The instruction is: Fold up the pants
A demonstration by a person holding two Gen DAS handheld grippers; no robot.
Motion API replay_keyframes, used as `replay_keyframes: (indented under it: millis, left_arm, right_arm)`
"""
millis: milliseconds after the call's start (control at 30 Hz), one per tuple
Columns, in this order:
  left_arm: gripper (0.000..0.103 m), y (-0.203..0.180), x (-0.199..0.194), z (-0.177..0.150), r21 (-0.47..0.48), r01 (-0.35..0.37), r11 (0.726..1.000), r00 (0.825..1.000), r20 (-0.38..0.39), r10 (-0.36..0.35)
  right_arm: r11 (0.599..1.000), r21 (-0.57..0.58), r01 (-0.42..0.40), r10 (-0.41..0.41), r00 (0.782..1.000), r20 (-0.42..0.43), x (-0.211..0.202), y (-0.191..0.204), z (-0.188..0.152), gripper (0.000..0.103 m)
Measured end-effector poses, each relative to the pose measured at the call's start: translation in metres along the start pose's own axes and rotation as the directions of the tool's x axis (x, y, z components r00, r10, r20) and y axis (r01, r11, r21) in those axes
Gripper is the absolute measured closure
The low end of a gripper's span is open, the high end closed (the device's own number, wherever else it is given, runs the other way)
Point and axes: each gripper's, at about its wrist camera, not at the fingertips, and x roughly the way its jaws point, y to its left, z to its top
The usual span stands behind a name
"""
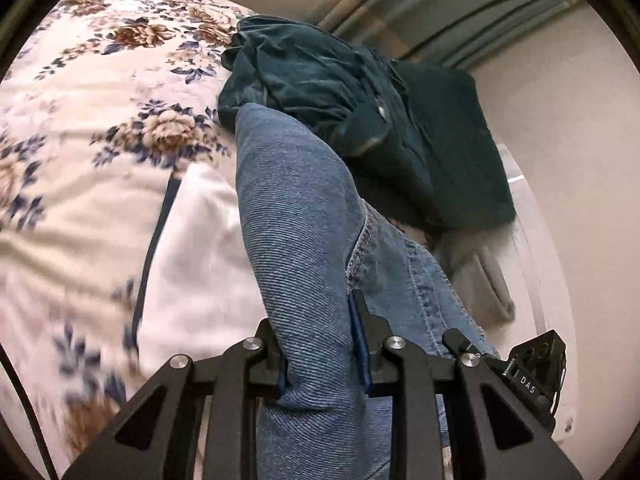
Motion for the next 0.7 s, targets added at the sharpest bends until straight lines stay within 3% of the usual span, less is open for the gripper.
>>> replay_keyframes:
  millis: [167,300,367,467,500,533,567,600,633,667,700]
  left_arm:
    - [0.081,0.061,0.059,0.031,-0.046,-0.027,0.999,0.997,-0.078,0.024]
    - [0.076,0.114,0.084,0.021,-0.127,-0.065,0.990,0.990,-0.136,0.047]
    - [0.074,0.120,0.080,0.012,-0.145,-0.066,0.987,0.990,-0.133,0.046]
    - [0.065,0.105,0.065,0.007,-0.110,-0.160,0.981,0.982,-0.116,0.147]
    - [0.063,0.099,0.059,0.006,-0.099,-0.184,0.978,0.979,-0.111,0.173]
    - [0.058,0.091,0.053,0.004,-0.085,-0.242,0.967,0.966,-0.114,0.232]
    - [0.057,0.089,0.052,0.003,-0.065,-0.288,0.955,0.953,-0.117,0.279]
    - [0.055,0.081,0.046,0.000,-0.048,-0.319,0.947,0.944,-0.105,0.313]
    - [0.044,0.077,0.043,-0.001,-0.033,-0.351,0.936,0.933,-0.095,0.347]
    - [0.035,0.068,0.039,-0.005,0.002,-0.424,0.906,0.903,-0.072,0.423]
    - [0.018,0.060,0.034,-0.009,0.027,-0.473,0.880,0.879,-0.049,0.474]
  right_arm:
    - [1.000,-0.010,0.029,-0.029,0.999,-0.034,0.072,-0.028,0.007,0.065]
    - [0.997,0.002,0.075,-0.075,0.990,-0.116,0.106,-0.055,-0.009,0.060]
    - [0.997,0.005,0.082,-0.081,0.987,-0.140,0.111,-0.061,-0.013,0.059]
    - [0.991,-0.039,0.129,-0.134,0.976,-0.173,0.111,-0.055,-0.009,0.049]
    - [0.986,-0.065,0.155,-0.165,0.969,-0.184,0.110,-0.050,-0.007,0.041]
    - [0.976,-0.108,0.186,-0.205,0.959,-0.194,0.108,-0.043,-0.006,0.024]
    - [0.960,-0.152,0.235,-0.262,0.946,-0.189,0.106,-0.037,-0.005,0.014]
    - [0.929,-0.213,0.303,-0.341,0.924,-0.173,0.102,-0.029,-0.005,0.010]
    - [0.908,-0.252,0.334,-0.380,0.911,-0.161,0.098,-0.023,-0.008,0.010]
    - [0.884,-0.283,0.372,-0.423,0.894,-0.147,0.095,-0.019,-0.009,0.010]
    - [0.852,-0.314,0.418,-0.474,0.871,-0.128,0.091,-0.013,-0.010,0.009]
